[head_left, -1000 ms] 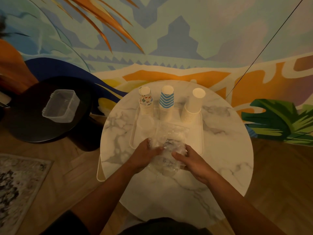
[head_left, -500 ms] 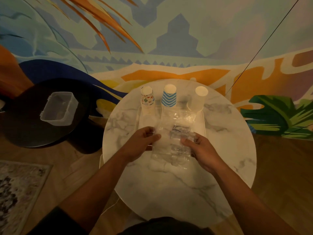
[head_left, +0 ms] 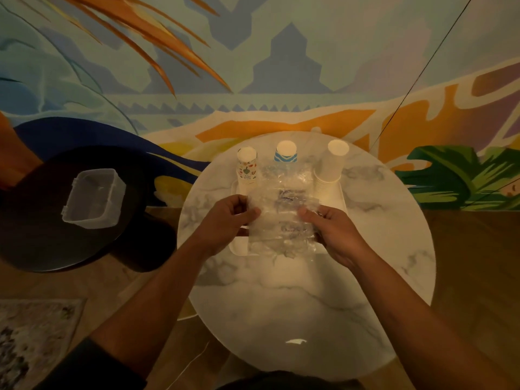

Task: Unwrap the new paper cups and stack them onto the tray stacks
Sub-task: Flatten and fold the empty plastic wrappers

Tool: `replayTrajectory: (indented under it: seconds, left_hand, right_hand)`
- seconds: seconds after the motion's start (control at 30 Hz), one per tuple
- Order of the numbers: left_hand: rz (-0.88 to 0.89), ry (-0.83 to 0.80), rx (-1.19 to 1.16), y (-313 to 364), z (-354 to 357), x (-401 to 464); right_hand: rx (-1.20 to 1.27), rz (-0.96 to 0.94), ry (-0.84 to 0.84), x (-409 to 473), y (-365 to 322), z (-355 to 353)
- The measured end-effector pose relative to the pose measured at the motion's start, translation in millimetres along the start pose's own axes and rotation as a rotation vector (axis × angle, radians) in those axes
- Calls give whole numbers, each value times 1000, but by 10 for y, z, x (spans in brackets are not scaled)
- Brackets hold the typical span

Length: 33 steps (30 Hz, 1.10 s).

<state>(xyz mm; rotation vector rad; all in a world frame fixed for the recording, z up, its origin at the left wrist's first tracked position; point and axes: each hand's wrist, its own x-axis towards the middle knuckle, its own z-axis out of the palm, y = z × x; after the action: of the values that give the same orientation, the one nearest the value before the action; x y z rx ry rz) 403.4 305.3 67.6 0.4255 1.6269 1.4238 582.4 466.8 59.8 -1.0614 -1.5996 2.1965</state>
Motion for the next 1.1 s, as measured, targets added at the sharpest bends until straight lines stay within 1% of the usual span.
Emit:
replayTrajectory:
  seconds: [0.27, 0.57, 0.77, 0.9, 1.1]
  left_hand:
    - [-15, 0, 4, -116, -51, -210]
    - [-47, 124, 61, -431, 38, -689]
    - [-51, 177, 32, -568, 59, -1026]
    - [-50, 207, 22, -646, -8, -1181]
    - [-49, 227, 11, -731, -213, -1284]
  right_hand:
    - [-22, -36, 17, -154, 209, 67]
    - [-77, -16, -57, -582, 366, 24]
    - [-109, 3, -82, -754, 508, 88]
    - [-104, 27, -106, -823, 607, 184]
    - [-167, 58, -152, -837, 701, 369]
